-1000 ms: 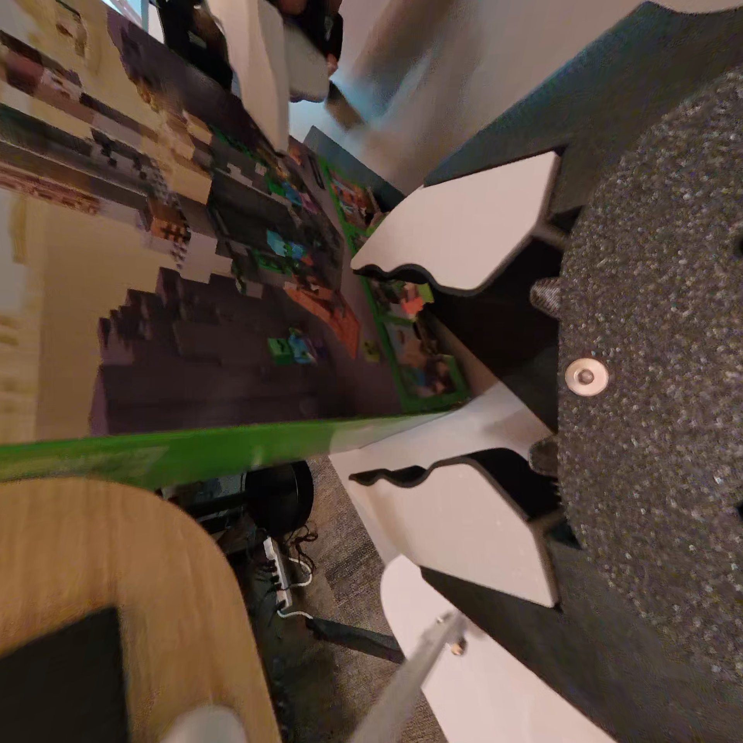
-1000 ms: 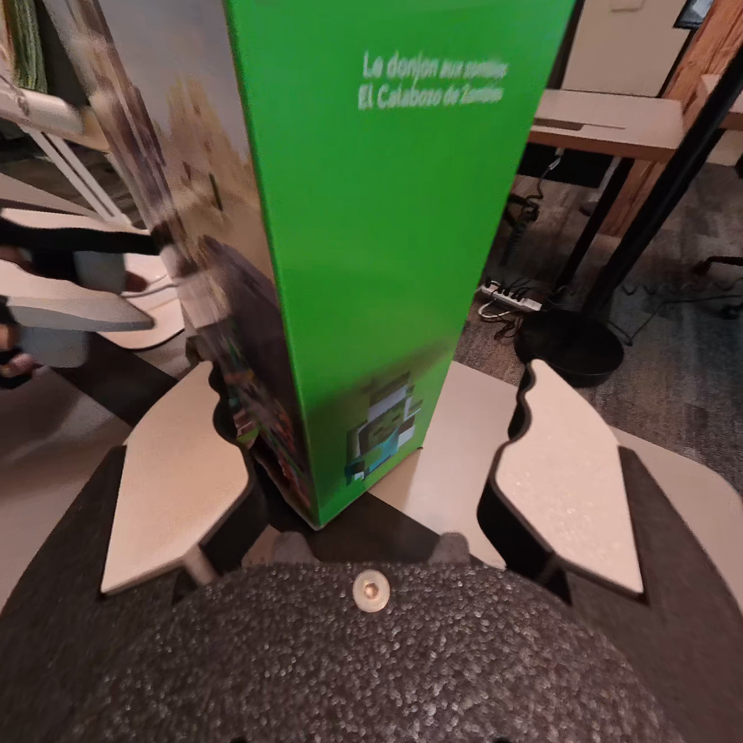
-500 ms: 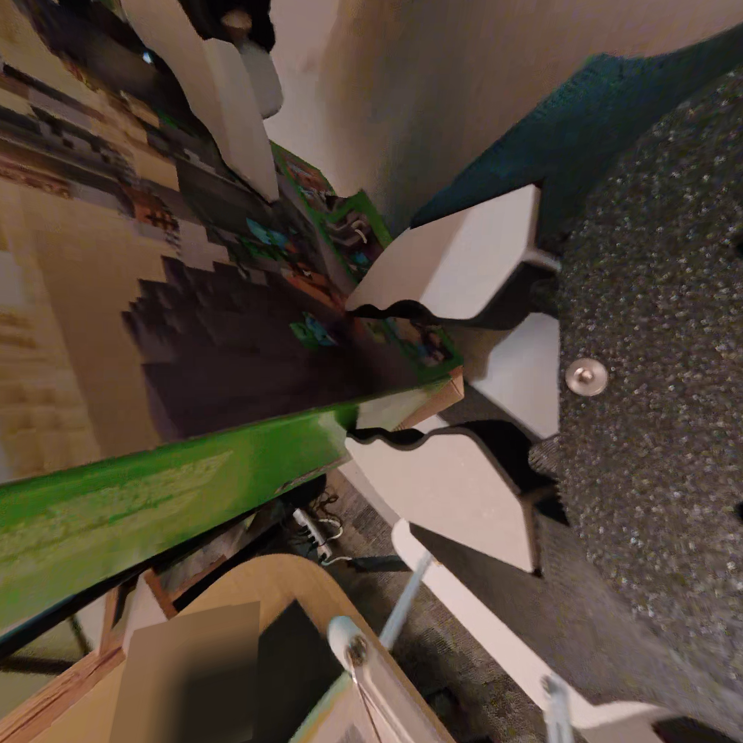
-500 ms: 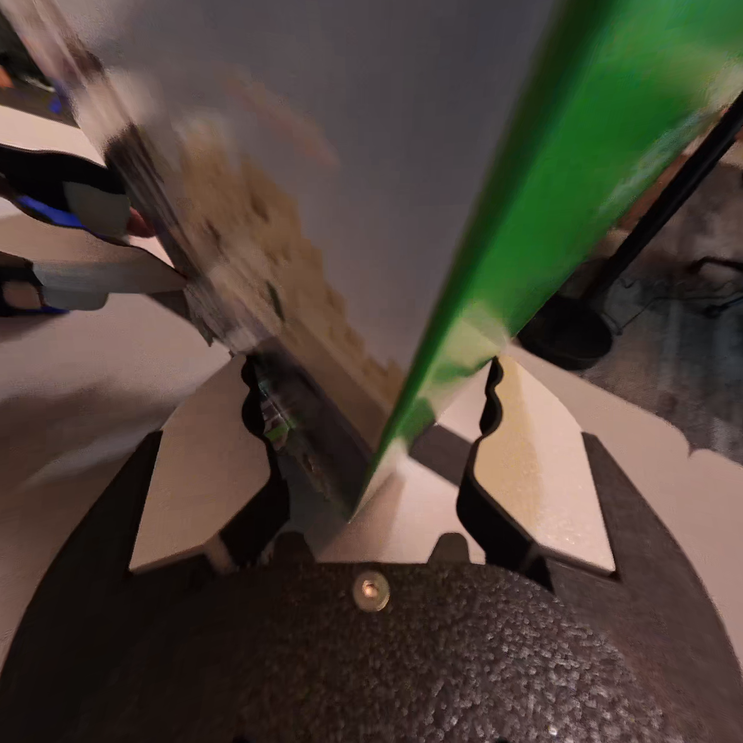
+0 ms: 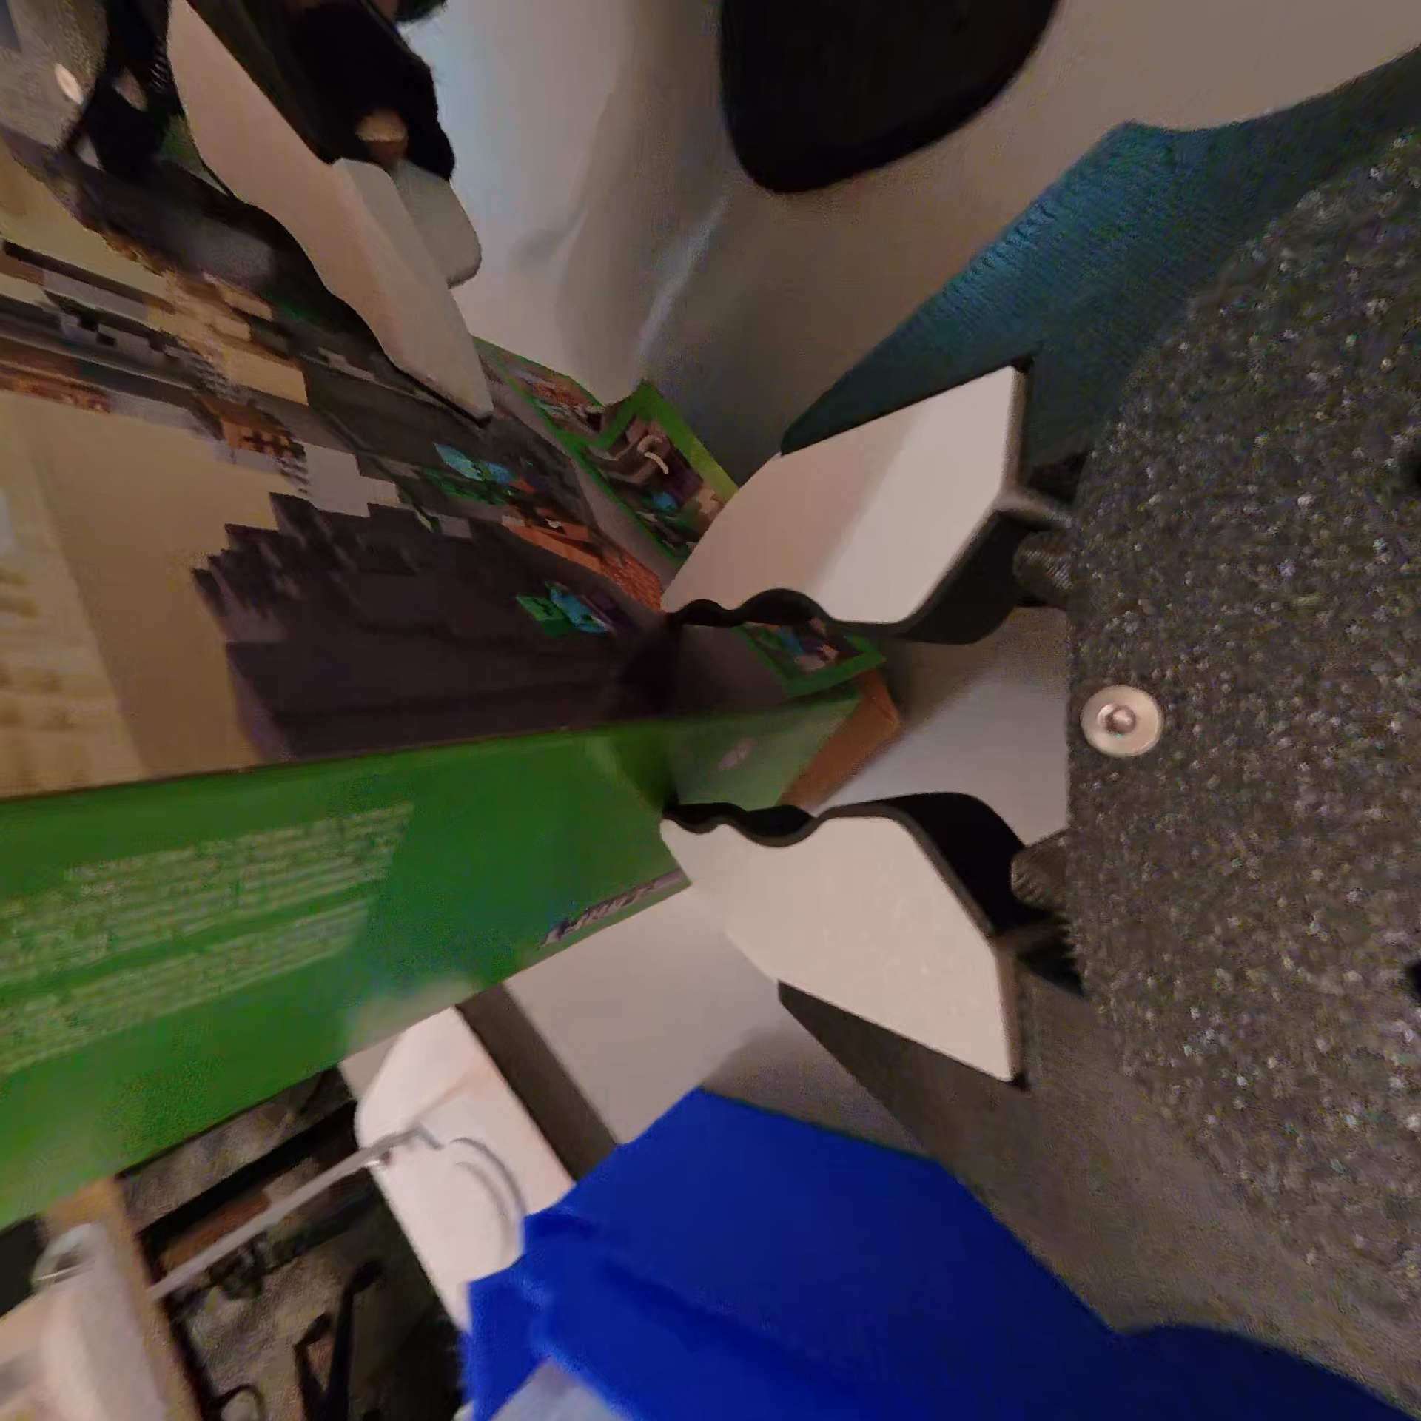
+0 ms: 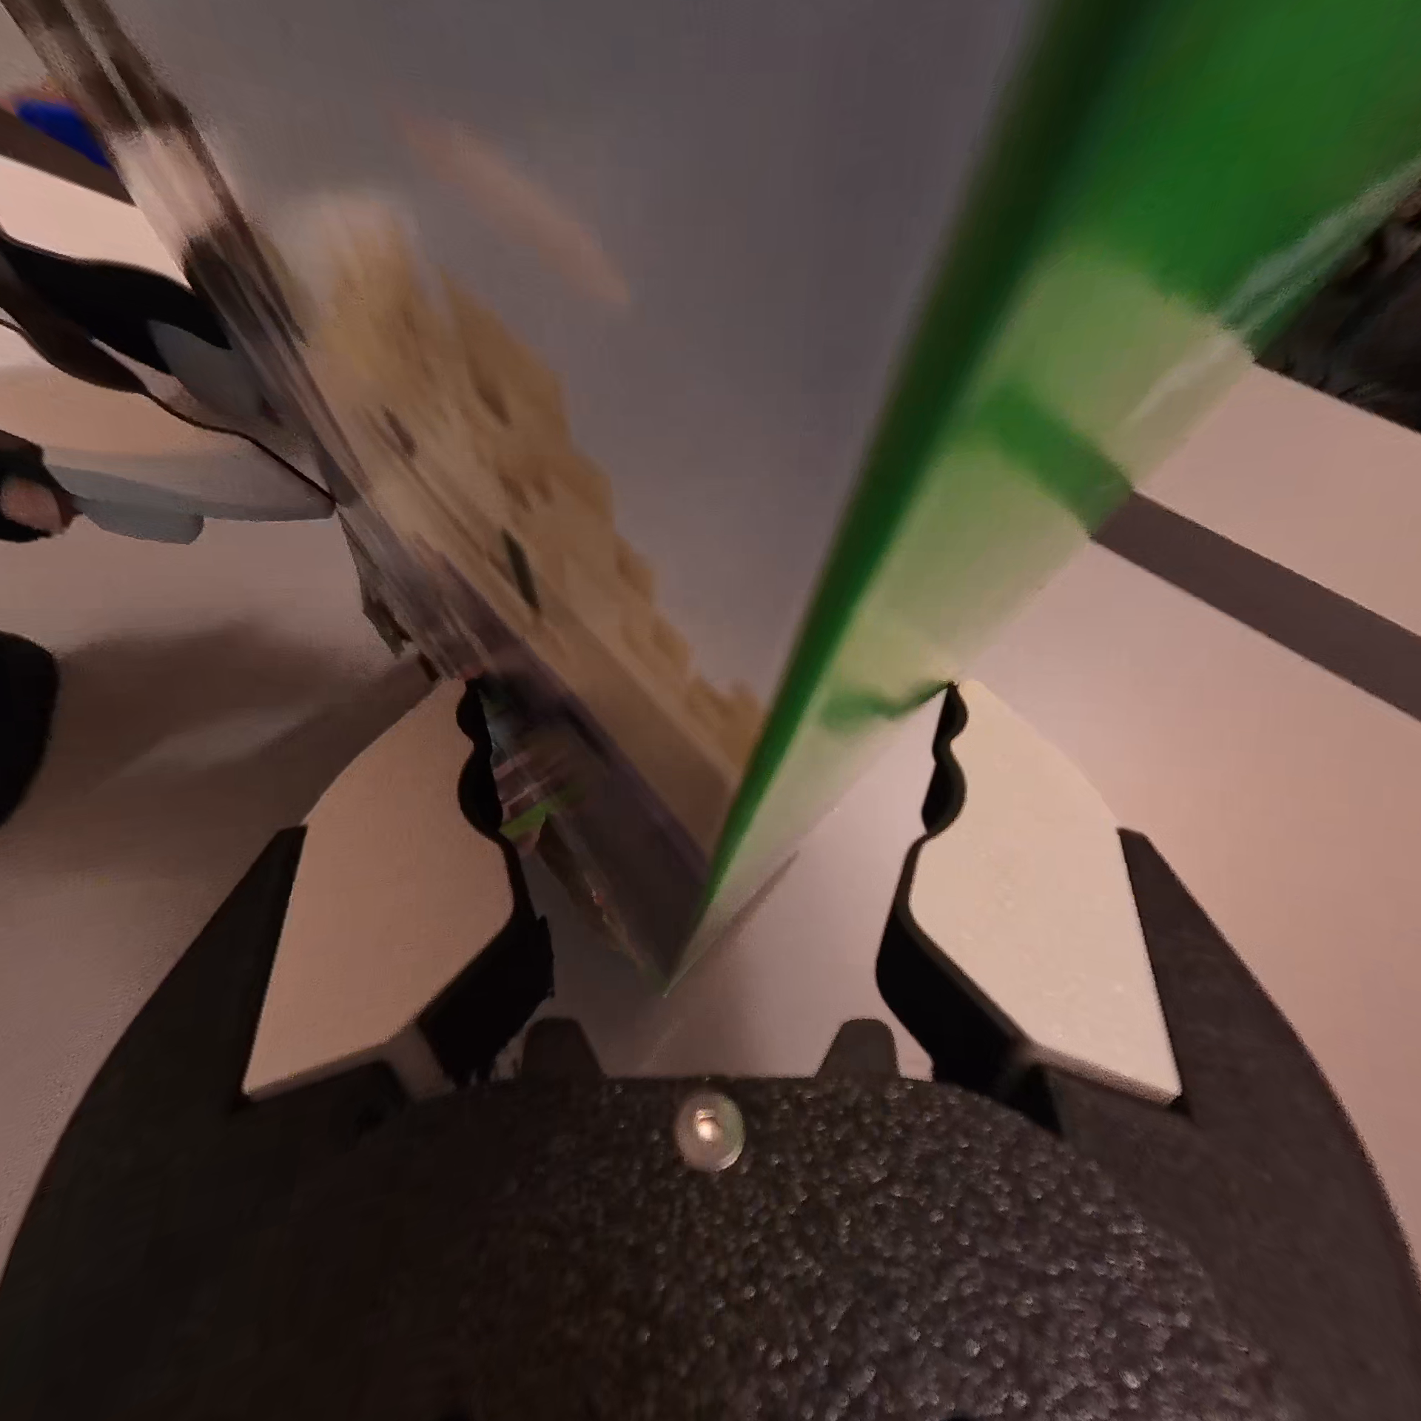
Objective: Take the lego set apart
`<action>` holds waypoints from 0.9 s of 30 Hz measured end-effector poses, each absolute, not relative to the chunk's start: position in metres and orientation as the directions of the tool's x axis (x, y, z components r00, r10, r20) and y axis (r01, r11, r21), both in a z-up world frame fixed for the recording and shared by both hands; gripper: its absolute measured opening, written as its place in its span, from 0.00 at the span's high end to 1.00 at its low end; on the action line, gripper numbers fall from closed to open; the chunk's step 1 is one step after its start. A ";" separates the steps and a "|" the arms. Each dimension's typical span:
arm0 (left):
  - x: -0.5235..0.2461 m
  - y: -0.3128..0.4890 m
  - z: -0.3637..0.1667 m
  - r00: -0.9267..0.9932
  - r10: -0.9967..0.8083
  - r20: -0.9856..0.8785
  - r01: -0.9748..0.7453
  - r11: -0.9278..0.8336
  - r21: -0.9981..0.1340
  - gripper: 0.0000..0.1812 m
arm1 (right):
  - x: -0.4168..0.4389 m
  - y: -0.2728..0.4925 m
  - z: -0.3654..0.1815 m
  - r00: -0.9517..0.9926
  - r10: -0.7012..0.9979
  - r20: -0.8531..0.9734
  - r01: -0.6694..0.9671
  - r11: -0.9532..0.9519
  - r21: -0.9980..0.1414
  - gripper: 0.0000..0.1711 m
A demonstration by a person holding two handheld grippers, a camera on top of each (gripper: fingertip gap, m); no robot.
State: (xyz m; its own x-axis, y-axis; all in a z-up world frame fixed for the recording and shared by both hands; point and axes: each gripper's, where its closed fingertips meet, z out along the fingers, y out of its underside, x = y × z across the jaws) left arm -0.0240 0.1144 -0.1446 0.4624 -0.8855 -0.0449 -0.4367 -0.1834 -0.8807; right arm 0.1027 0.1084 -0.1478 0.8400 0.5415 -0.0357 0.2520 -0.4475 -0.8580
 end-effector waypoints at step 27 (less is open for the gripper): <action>-0.057 0.135 -0.231 0.381 -0.913 -0.147 -0.487 -0.063 -0.871 0.59 | 0.094 0.100 -0.222 0.876 0.431 0.217 0.383 -0.347 -0.856 0.39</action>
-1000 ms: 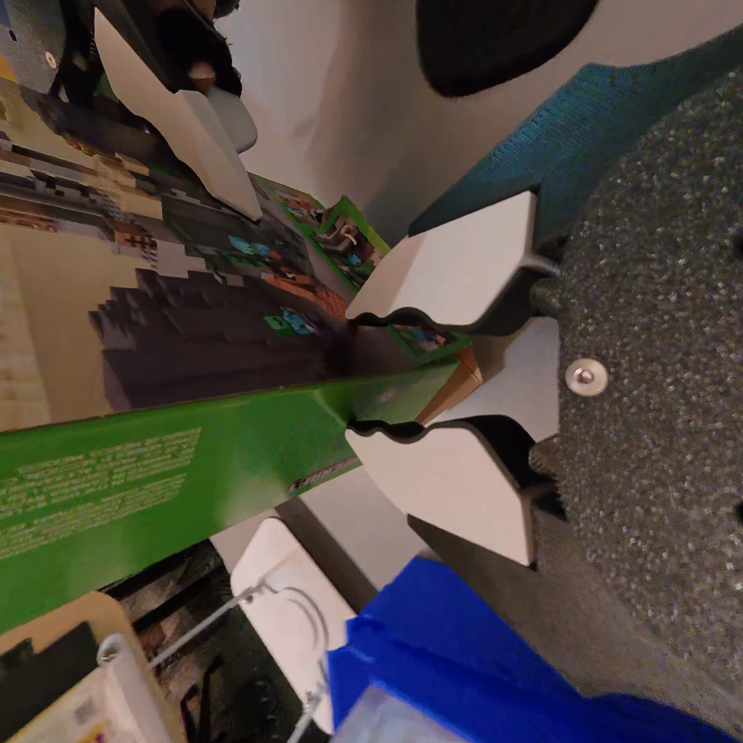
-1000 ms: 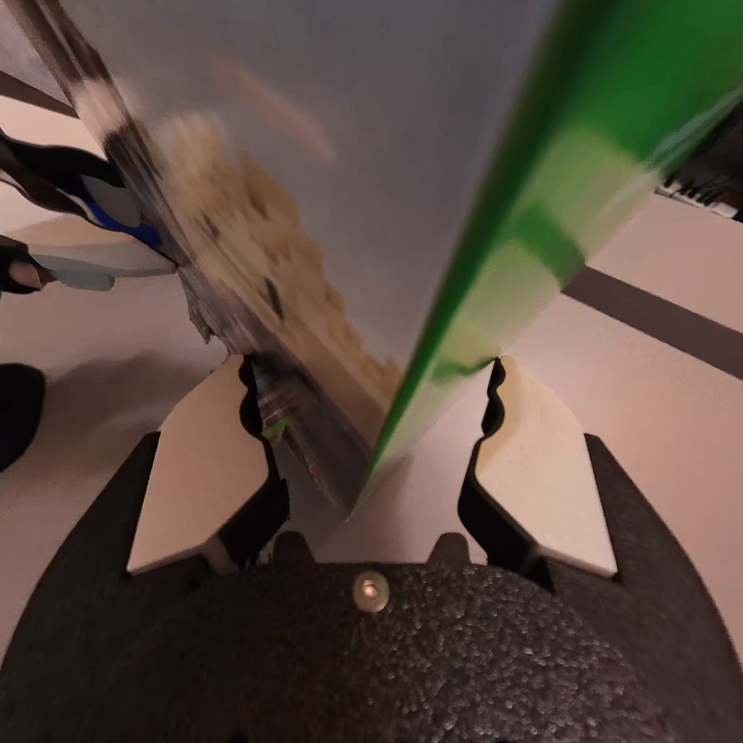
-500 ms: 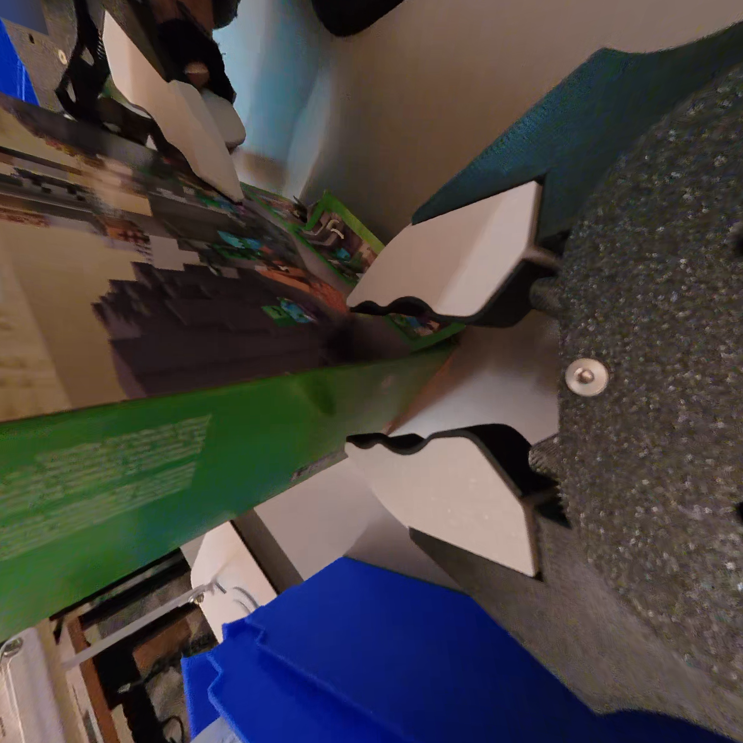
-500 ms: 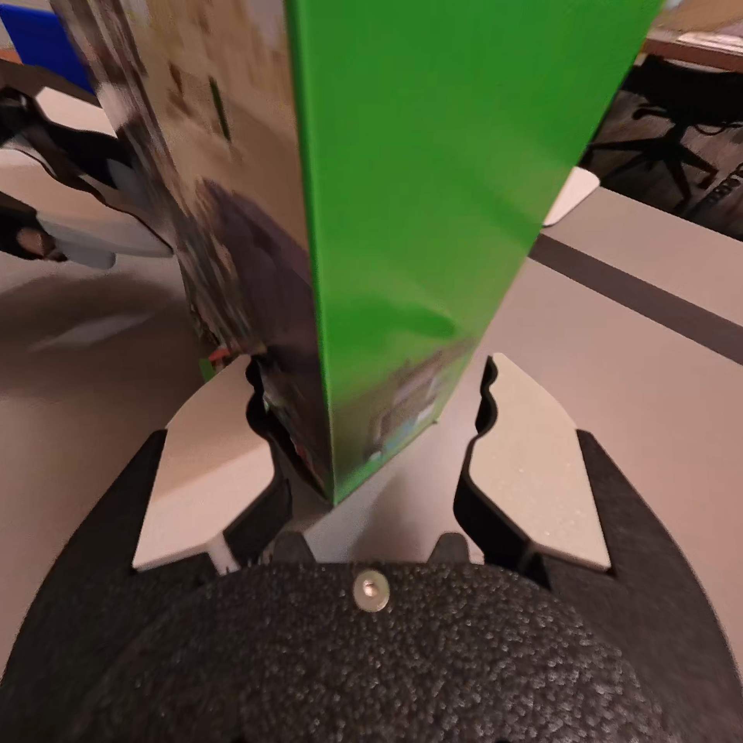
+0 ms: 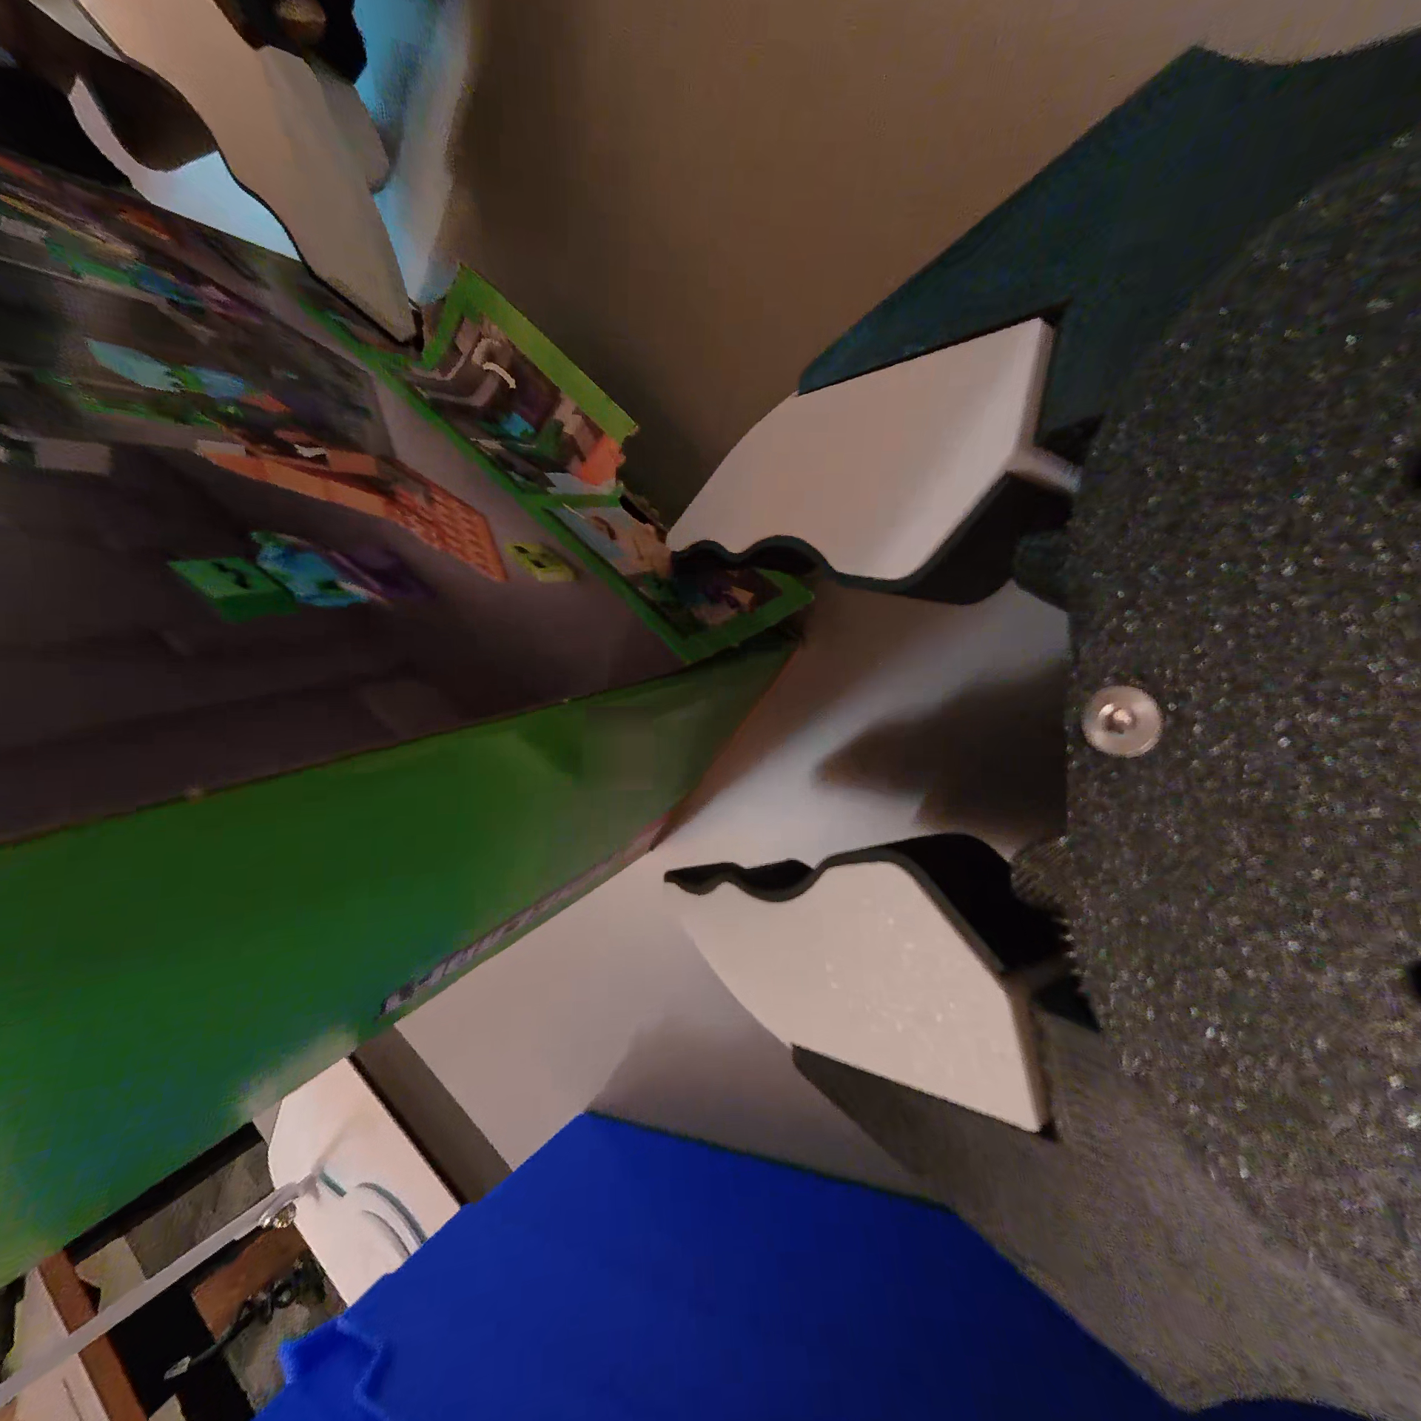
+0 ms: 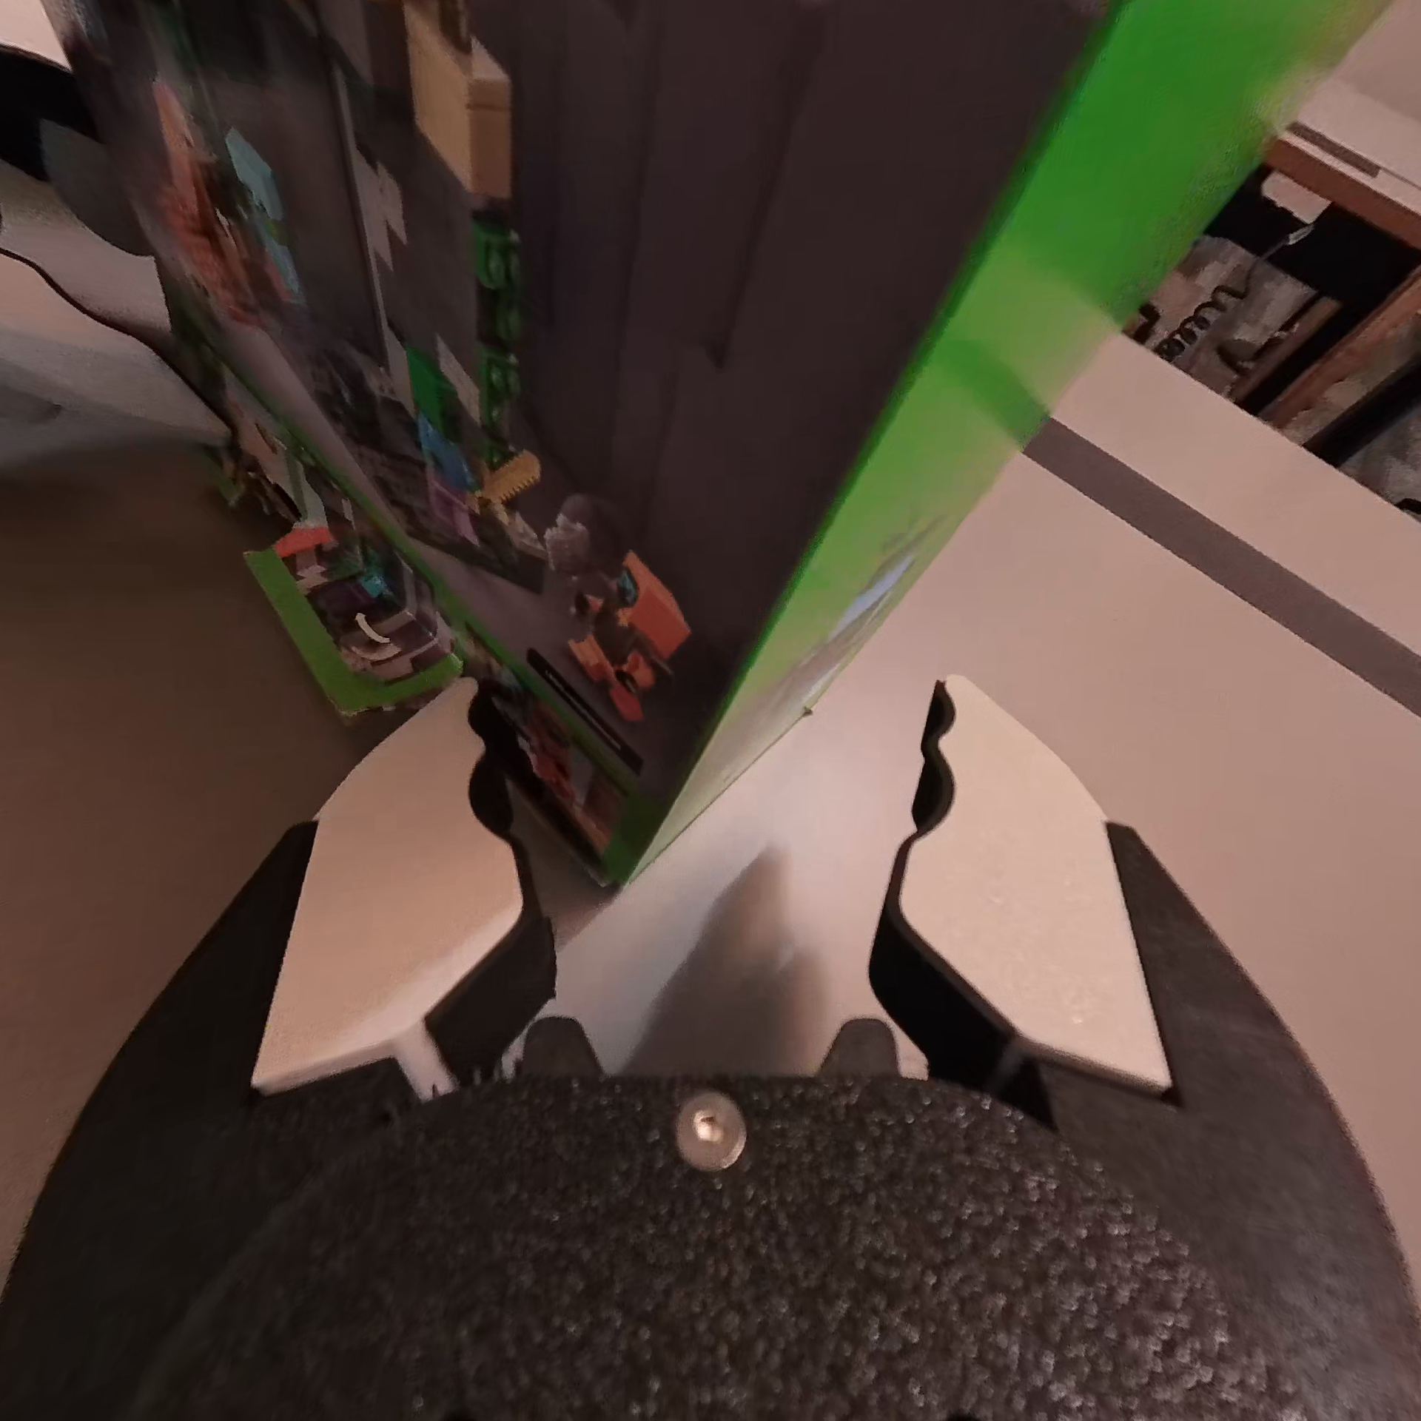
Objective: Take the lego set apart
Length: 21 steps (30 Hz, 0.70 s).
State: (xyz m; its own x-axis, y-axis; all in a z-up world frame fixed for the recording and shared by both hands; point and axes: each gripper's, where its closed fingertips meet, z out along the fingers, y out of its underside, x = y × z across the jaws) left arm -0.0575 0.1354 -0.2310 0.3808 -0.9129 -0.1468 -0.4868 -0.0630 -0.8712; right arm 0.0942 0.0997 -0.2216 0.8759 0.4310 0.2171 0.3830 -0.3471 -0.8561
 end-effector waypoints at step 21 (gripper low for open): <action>-0.046 0.128 -0.230 0.415 -0.898 -0.149 -0.578 -0.133 -0.805 0.66 | 0.083 0.096 -0.221 0.866 0.466 0.180 0.393 -0.412 -0.822 0.51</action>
